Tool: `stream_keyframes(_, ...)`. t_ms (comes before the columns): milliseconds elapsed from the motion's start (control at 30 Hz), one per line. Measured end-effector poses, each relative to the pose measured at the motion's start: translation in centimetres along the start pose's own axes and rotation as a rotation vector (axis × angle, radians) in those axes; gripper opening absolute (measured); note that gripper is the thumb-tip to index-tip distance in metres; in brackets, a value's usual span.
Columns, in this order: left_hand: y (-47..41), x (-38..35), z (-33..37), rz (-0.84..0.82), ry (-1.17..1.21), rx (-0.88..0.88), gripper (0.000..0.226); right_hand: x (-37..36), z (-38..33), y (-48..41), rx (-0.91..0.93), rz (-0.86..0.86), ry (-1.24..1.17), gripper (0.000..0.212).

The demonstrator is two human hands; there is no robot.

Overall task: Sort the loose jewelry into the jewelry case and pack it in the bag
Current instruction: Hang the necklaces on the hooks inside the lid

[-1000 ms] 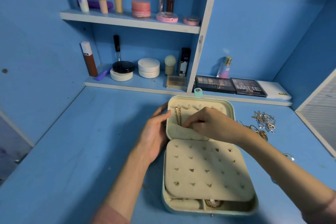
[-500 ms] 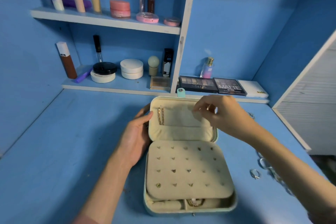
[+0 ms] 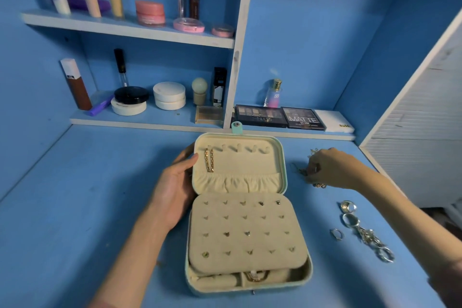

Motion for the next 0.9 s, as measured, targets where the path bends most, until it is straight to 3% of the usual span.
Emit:
stream_keyframes(267, 0.1, -0.1, 0.2, 0.004, -0.004, 0.001, 0.048, 0.3, 0.5, -0.1, -0.007, 0.104, -0.012, 0.014)
stream_keyframes(567, 0.2, -0.1, 0.1, 0.019, -0.009, 0.007, 0.043, 0.0, 0.3, -0.4, -0.005, 0.104, -0.091, 0.010)
stream_keyframes(900, 0.1, 0.0, 0.1, 0.031, -0.013, 0.011, 0.045, 5.9, -2.3, 2.0, 0.139, 0.238, -0.731, 0.016)
Point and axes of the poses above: each hand's wrist, its own y-axis away from the middle knuckle, its own x-axis out of the back of the hand, z = x × y, the point moved 6 cm from there along -y, towards the middle knuckle, and after that the axes turned 14 degrees about -y, right-handed, at the moved point
